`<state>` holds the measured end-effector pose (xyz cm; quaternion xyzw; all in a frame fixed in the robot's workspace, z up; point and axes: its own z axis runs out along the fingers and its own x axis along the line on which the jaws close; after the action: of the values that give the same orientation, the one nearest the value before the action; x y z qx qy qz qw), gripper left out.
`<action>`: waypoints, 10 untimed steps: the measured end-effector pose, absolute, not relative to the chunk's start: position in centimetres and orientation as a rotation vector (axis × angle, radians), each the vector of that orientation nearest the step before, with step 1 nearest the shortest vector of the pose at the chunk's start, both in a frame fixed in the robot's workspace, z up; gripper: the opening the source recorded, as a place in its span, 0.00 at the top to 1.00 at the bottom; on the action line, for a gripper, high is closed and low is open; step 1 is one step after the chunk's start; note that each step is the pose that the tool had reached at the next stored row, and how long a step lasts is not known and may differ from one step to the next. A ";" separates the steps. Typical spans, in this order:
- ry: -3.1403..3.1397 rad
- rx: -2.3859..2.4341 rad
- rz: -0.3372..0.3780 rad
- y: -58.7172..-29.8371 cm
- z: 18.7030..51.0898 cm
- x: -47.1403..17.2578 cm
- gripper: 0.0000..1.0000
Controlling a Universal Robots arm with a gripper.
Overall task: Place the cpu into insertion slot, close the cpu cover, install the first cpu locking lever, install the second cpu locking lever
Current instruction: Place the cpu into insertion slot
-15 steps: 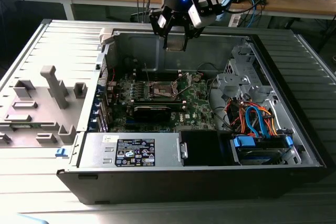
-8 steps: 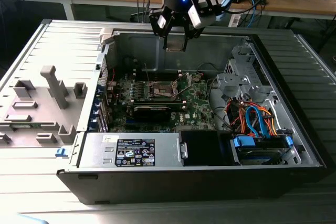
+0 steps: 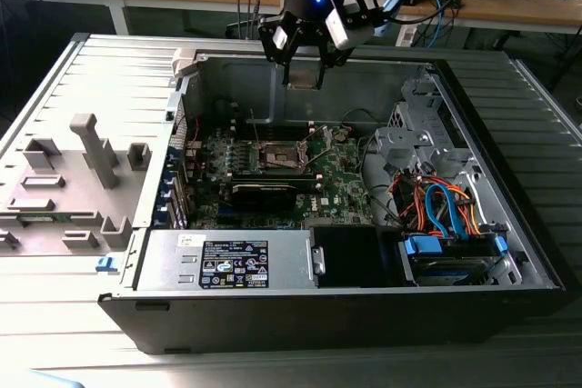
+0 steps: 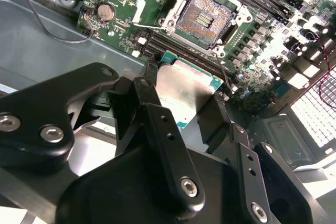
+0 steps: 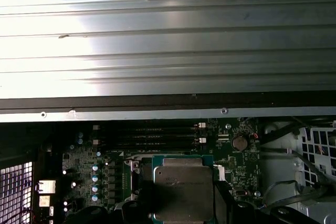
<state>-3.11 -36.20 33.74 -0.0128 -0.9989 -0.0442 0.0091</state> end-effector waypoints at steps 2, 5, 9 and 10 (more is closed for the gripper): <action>-3.120 -0.042 -0.138 -36.2 33.7 -3.1 0.45; -3.120 -0.055 -0.138 -36.2 33.7 -3.1 0.45; -3.120 -0.076 -0.138 -36.2 33.7 -3.1 0.45; -3.120 -0.080 -0.138 -36.2 33.7 -3.1 0.45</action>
<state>-3.11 -36.20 33.72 -0.0256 -0.9987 -0.0442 0.0085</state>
